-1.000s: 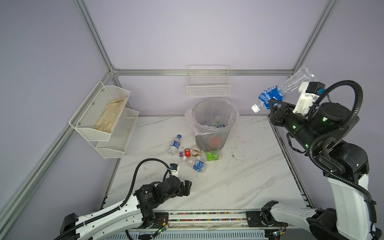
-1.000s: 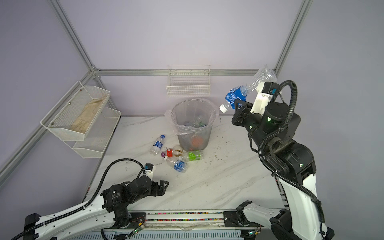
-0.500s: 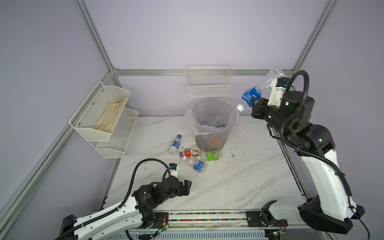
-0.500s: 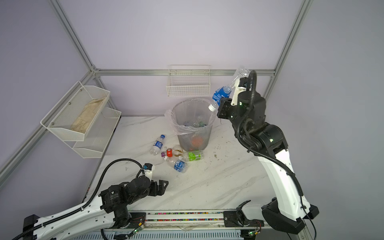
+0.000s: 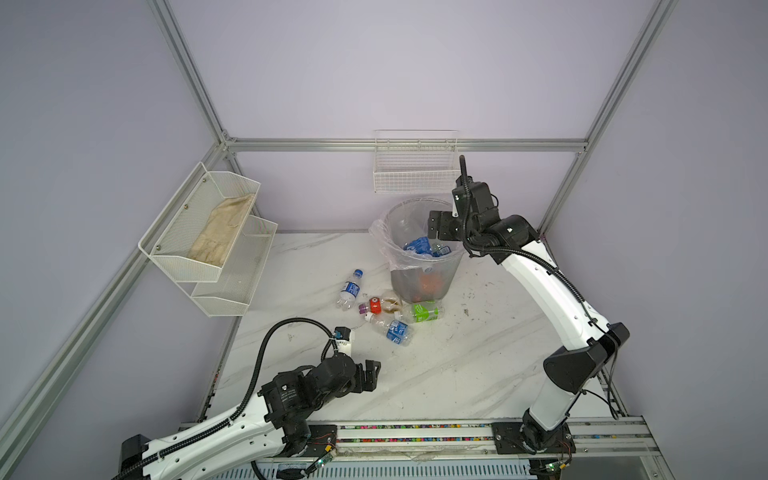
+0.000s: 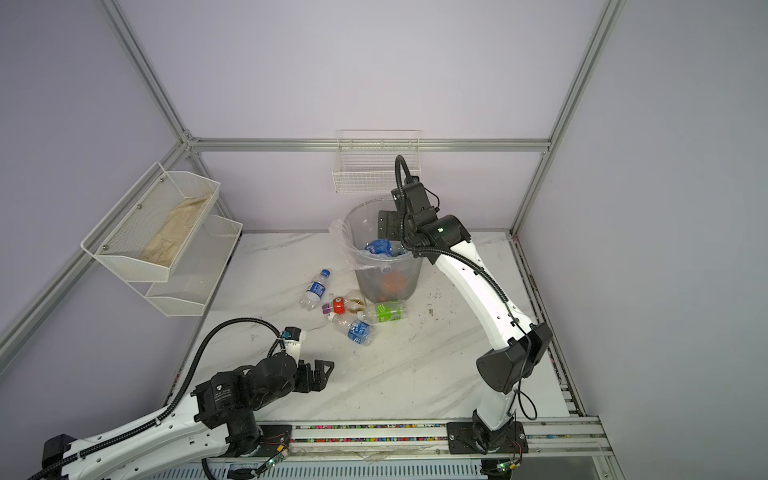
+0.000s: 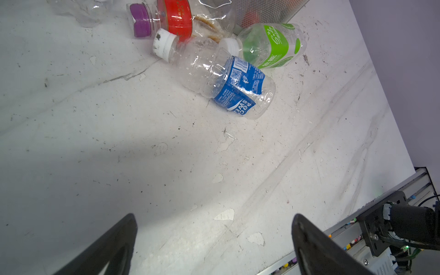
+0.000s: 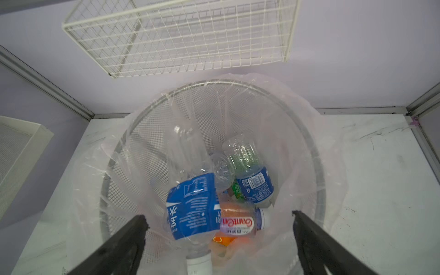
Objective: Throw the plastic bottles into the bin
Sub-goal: 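Swing the right gripper over the wastebasket and open it to drop the bottle, then withdraw the right gripper while the left gripper reaches toward the bottle pile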
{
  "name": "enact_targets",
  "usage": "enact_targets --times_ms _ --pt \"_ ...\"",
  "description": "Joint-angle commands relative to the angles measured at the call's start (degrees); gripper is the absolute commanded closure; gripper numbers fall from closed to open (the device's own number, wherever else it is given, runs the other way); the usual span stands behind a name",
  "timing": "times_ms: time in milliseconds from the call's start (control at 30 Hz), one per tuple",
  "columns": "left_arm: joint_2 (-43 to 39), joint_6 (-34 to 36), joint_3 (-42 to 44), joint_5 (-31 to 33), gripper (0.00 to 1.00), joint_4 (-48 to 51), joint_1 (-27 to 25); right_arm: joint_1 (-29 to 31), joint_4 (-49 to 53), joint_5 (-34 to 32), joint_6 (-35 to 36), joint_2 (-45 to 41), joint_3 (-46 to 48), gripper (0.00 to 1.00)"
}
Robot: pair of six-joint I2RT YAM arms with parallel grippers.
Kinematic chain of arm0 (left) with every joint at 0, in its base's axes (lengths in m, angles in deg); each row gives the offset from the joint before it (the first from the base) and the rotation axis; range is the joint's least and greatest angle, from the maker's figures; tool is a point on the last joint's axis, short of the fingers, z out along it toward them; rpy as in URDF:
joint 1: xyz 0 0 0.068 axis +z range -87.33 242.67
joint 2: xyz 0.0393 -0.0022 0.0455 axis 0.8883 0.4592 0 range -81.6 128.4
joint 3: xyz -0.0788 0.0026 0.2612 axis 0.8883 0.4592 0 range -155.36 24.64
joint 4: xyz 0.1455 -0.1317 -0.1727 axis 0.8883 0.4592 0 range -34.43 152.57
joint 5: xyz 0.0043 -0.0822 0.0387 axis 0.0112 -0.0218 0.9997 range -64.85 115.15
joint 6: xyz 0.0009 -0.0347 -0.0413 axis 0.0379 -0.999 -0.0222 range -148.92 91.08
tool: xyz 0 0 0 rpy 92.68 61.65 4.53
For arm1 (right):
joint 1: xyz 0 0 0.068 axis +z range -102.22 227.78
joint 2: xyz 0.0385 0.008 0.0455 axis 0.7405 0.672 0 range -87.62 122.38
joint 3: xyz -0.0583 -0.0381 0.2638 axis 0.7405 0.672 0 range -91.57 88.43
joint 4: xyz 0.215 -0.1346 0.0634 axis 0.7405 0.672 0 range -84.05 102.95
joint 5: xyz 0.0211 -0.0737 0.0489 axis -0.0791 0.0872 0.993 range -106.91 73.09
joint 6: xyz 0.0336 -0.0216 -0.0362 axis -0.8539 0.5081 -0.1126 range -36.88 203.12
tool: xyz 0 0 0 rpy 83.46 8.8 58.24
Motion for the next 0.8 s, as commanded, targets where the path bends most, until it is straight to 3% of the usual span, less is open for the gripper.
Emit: enact_targets --times_ms 0,767 --pt "0.3 0.9 -5.4 1.5 0.01 -0.1 -0.2 0.0 -1.0 -2.1 0.2 -5.5 0.2 0.03" --pt "4.0 0.4 -6.9 1.2 0.0 -1.2 -0.3 0.1 -4.6 -1.5 -0.5 -14.8 15.4 0.03"
